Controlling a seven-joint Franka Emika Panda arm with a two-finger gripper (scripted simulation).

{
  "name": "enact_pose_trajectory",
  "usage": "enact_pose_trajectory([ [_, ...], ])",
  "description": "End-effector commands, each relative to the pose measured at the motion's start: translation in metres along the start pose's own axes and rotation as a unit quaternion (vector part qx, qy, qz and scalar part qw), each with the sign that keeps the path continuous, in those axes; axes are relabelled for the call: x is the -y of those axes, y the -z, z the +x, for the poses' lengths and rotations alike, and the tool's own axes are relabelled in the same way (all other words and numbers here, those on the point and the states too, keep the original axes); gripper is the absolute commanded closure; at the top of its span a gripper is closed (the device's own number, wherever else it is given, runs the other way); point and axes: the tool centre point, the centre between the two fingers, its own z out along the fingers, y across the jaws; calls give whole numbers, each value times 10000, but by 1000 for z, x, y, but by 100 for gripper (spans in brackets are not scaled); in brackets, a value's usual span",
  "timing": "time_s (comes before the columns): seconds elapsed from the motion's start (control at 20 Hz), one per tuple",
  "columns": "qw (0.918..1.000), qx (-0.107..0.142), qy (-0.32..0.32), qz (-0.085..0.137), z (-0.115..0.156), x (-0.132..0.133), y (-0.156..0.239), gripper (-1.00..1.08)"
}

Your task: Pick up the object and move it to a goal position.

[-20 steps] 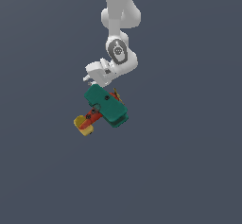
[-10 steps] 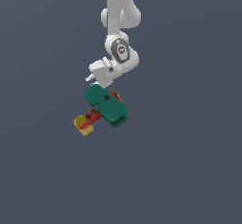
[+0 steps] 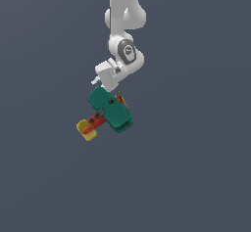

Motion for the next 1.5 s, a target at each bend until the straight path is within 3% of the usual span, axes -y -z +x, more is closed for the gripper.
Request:
enact_pose_trajectory([
  [0.0,9999,-99,-18,-32,3,0,2,-20],
  [0.4,9998,-204,-39,-62,7,-1,5,-20],
  [0.9,9999,-47,-70,-96,-9,-1,-1,-20],
  [1.45,9992,-330,-70,-191,-3,0,3,-20],
])
